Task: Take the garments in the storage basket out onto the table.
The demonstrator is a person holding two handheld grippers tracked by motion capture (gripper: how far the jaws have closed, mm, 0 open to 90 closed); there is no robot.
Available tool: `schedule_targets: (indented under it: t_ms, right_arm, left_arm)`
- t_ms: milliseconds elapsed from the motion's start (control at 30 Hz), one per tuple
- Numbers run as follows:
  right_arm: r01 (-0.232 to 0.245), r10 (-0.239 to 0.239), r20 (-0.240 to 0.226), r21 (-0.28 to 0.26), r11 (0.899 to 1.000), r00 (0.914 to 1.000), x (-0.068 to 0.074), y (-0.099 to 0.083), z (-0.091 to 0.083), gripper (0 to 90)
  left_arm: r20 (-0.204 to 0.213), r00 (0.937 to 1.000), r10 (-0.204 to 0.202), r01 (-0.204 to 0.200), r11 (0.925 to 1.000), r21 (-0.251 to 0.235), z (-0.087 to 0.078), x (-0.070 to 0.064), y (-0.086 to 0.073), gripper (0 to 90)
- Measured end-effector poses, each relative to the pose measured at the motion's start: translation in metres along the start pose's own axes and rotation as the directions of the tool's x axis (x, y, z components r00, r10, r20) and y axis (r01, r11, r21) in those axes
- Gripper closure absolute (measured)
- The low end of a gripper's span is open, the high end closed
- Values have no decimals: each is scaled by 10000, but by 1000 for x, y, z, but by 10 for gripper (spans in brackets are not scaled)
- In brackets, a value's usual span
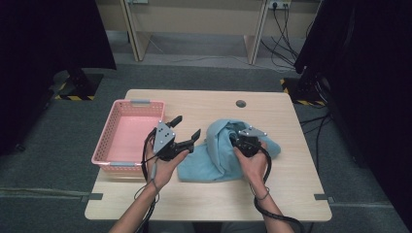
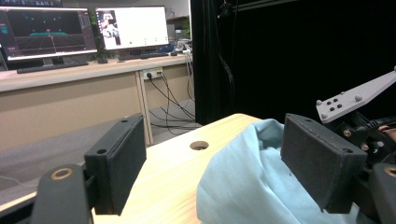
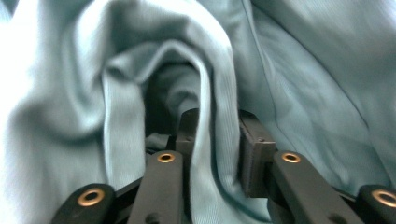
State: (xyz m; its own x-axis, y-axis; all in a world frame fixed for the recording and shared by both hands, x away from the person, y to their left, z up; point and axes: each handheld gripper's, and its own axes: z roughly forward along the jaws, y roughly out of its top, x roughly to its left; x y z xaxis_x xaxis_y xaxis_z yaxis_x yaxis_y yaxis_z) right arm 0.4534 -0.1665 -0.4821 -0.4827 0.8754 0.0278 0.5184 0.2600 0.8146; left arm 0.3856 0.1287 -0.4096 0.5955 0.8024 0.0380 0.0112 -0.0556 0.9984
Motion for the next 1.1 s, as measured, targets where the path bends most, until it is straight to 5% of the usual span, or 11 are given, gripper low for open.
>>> schedule_targets:
  t_ms: [233,267,500,1100]
  right_arm:
    - [-682,691,151,-536,9962,9975,-6,-2,-7,534]
    - [-682,691,151,-536,9962,9975,-6,-2,-7,457]
    - [-679,695,209,-691,9953,9974,-9,1,-13,320]
    - [-585,594,68,-943,9938,9982,-10,-1,-14,161]
  left_arm:
    - [-113,9998,-133,133,9999,30,-6,5,-5,205]
    - [-187,9995,-244,244,9997,25,-9,7,-8,205]
    - [-314,9985,-453,457,9989,105,-16,13,-17,194]
    - [-374,9966,-741,756,9963,402,-25,16,-35,167]
